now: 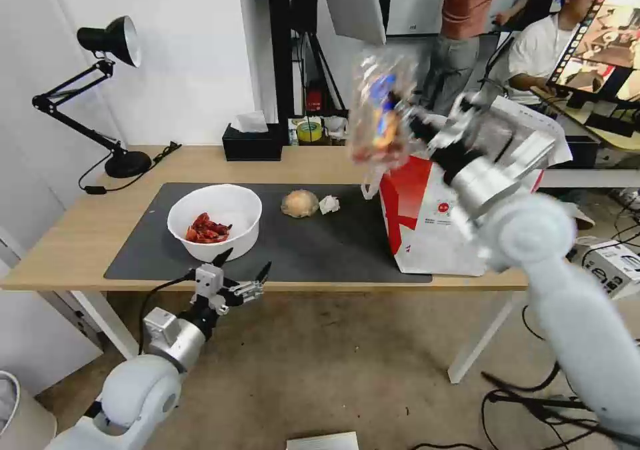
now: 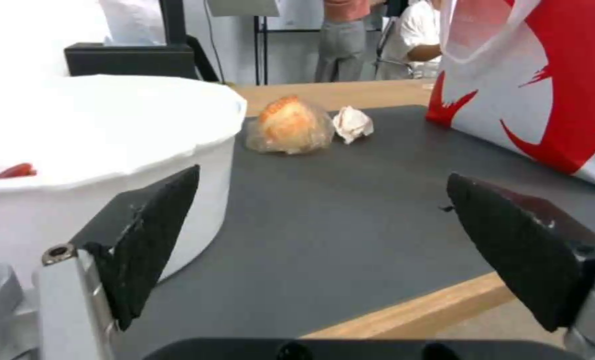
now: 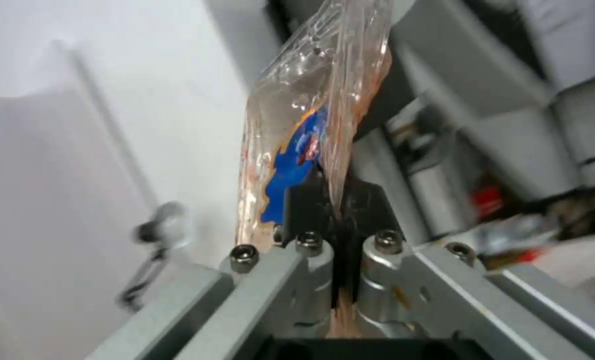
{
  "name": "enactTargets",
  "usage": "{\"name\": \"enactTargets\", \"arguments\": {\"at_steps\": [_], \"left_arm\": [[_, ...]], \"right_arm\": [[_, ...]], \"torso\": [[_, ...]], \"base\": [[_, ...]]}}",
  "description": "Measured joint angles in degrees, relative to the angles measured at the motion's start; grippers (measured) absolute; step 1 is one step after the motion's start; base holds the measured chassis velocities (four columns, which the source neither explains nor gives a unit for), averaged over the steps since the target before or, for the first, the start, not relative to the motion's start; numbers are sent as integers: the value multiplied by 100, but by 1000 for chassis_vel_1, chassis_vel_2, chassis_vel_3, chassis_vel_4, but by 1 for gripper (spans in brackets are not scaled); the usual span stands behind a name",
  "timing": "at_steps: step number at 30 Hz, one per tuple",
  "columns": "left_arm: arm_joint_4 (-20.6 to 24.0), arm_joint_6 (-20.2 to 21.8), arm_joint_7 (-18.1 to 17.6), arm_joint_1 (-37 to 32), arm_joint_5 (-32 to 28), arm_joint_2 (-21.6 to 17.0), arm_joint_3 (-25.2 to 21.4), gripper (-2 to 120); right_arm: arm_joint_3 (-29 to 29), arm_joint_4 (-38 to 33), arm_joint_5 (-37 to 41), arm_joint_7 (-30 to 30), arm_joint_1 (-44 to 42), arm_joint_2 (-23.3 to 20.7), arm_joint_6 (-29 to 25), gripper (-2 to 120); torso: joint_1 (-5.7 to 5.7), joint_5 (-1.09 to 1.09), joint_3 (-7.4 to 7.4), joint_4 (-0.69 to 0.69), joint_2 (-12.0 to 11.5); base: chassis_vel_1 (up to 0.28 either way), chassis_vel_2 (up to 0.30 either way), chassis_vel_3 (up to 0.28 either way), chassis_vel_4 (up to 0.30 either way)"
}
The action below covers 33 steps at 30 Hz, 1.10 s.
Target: Pick up the trash from the table and place it into the takeout bag.
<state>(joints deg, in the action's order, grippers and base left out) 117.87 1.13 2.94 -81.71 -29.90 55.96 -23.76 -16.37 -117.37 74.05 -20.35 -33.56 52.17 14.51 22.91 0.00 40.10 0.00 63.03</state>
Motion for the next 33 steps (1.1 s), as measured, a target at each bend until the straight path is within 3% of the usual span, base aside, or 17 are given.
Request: {"name": "enactTargets", "arguments": {"at_steps": [3,10,18,33], "left_arm": [[5,-32,36,-68,27,116,-29,100],[5,-34,55,-16,24,137,-37,100],[-38,-44,58,7,20,148,-4,100],[-169,-34,53,129,26,162,230,100]], "right_arm": [[-120,335,-278,-221,172,-335,70,0],[-203,667,-941,-194,157,-573,299,0],[-148,982,-1372,-80,32,-537,429,0],[-132,972,-1386,-71,-354,-373,535,0]], "torso": [[0,1,0,0,0],[0,1,1,-1,0],[0,0,1,0,0],[0,-1,0,-1,0]], "base": [[0,0,0,0],[0,0,0,0],[0,0,0,0],[0,0,0,0]]}}
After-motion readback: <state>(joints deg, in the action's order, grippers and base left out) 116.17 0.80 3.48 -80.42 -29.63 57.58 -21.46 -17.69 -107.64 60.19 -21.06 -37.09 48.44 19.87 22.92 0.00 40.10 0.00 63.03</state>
